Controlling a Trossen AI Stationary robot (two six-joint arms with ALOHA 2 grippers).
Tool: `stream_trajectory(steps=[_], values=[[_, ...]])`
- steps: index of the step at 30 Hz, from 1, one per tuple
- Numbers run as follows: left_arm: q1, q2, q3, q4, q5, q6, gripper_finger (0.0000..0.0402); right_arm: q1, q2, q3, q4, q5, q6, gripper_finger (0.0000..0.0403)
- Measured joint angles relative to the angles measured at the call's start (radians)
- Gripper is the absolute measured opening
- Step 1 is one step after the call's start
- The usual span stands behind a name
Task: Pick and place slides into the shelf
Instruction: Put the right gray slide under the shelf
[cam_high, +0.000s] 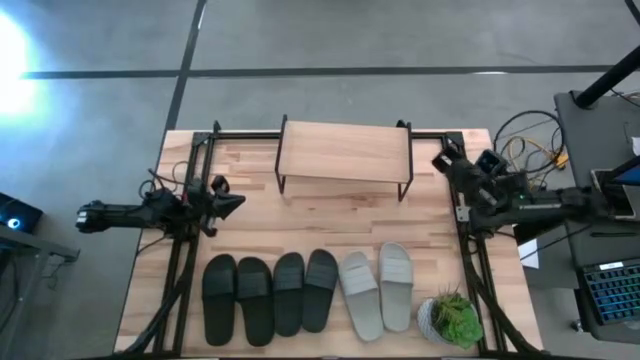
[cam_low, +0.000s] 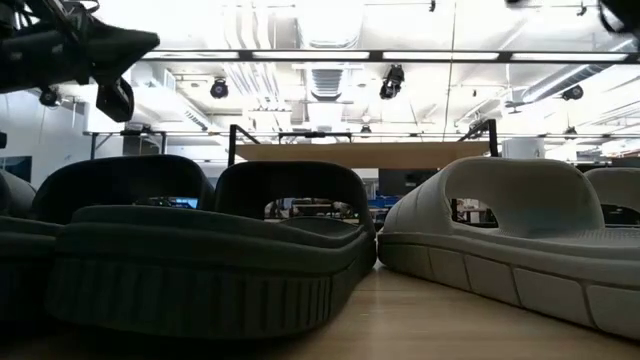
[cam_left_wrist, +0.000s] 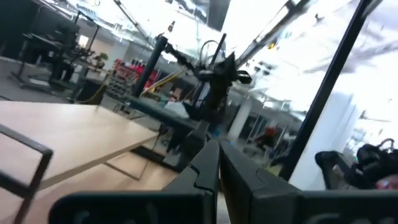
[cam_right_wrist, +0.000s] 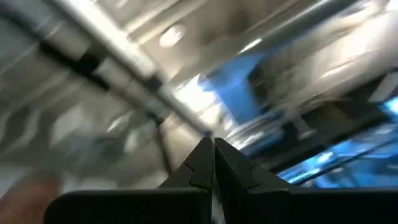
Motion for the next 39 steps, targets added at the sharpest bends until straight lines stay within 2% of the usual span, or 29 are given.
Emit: stream_trajectory(steps=[2,5,7,9,12,18,20,23,26,31,37,39], values=[[0.000,0.001,0.000,0.044,0.000,-0.001,0.0000,0.000,0.144,0.133,-0.024,-0.089,-0.039,0.0009],[0.000,0.001,0.000,0.106,0.000,-0.003,0.0000,0.000,0.353,0.326,-0.131,-0.149,-0.070,0.0008],[0.000,0.001,0.000,0.123,0.003,-0.019,0.0000,-0.001,0.475,0.444,-0.257,-0.157,-0.074,0.0008],[0.000,-0.001,0.000,0.124,0.014,-0.113,0.0000,-0.010,0.566,0.555,-0.422,-0.165,-0.039,0.0009],[0.001,0.001,0.000,0.112,0.012,-0.233,0.0000,-0.012,0.649,0.709,-0.702,-0.174,-0.005,0.0008],[0.001,0.013,0.000,0.101,0.013,-0.239,0.0000,0.035,0.719,1.005,-1.274,-0.160,-0.022,0.0008],[0.000,0.013,0.000,0.101,0.018,-0.239,0.0000,0.072,0.723,1.110,-1.487,-0.095,-0.042,0.0008],[0.000,0.013,0.000,0.100,0.018,-0.239,0.0000,0.148,0.736,1.259,-1.875,0.105,-0.028,0.0008],[0.000,0.013,0.000,0.100,0.020,-0.239,0.0000,0.238,0.772,1.373,-2.143,0.249,0.039,0.0009],[0.000,0.017,0.000,0.094,0.022,-0.239,0.0000,0.360,0.866,1.486,-2.394,0.330,0.155,0.0008],[0.000,0.017,0.000,0.091,0.023,-0.239,0.0000,0.493,0.994,1.592,-2.775,0.359,0.382,0.0008],[0.000,0.018,0.000,0.091,0.023,-0.239,0.0000,0.540,1.020,1.598,-2.763,0.362,0.408,0.0008]])
